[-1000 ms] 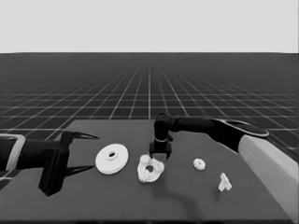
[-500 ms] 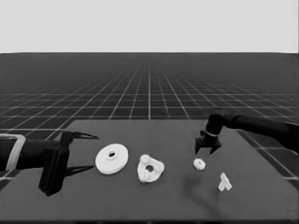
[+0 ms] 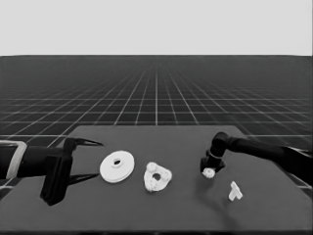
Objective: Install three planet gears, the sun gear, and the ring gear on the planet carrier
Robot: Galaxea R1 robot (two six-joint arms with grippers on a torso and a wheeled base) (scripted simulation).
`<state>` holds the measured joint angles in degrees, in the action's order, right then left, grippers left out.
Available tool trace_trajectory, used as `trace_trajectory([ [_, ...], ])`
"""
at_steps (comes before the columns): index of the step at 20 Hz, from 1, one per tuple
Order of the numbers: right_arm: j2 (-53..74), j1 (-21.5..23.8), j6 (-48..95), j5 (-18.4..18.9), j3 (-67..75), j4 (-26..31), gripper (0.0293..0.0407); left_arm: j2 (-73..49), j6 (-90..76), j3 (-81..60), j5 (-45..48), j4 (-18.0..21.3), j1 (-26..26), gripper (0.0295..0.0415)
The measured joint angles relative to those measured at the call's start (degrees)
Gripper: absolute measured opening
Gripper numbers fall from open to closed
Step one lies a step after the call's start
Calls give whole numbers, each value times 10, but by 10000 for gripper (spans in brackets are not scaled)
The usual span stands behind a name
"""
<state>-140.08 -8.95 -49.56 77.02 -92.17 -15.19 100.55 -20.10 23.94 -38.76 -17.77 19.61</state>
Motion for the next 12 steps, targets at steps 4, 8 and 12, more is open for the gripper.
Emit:
trace_trajectory([
  [4,0,0,0,0,0,0,310,0,0,0,0,0,0,385],
  [8,0,0,0,0,-1,0,310,0,0,0,0,0,0,385],
  [12,29,68,-23,52,63,47,310,0,0,0,0,0,0,385],
])
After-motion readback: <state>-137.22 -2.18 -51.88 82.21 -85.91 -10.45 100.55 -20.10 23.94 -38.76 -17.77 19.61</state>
